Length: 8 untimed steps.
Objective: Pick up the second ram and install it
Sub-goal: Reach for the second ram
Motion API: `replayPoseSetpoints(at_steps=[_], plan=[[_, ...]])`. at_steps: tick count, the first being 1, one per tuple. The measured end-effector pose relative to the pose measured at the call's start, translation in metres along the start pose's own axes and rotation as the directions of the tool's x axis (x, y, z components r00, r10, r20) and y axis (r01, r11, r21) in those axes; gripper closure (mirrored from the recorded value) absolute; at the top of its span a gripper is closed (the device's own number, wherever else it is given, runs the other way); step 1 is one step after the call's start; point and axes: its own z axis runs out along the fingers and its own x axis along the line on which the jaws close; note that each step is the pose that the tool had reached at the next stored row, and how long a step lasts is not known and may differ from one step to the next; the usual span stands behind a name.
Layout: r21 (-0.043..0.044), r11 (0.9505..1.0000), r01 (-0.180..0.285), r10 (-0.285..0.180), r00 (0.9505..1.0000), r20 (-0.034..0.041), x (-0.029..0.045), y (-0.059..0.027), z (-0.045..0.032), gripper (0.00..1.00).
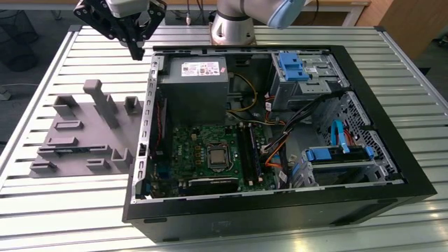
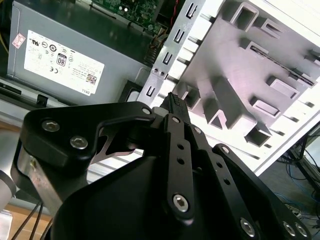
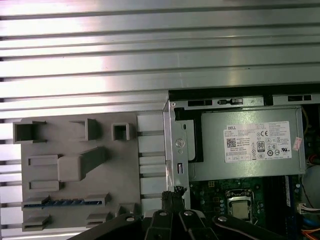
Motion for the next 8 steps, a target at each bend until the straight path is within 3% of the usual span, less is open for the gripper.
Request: replayPoseSetpoints(at_steps=[8], plan=[[0.0000, 1.0000, 0.000, 0.000, 1.0000, 0.0000, 0.0064, -0.0005, 0.0000, 0.89]])
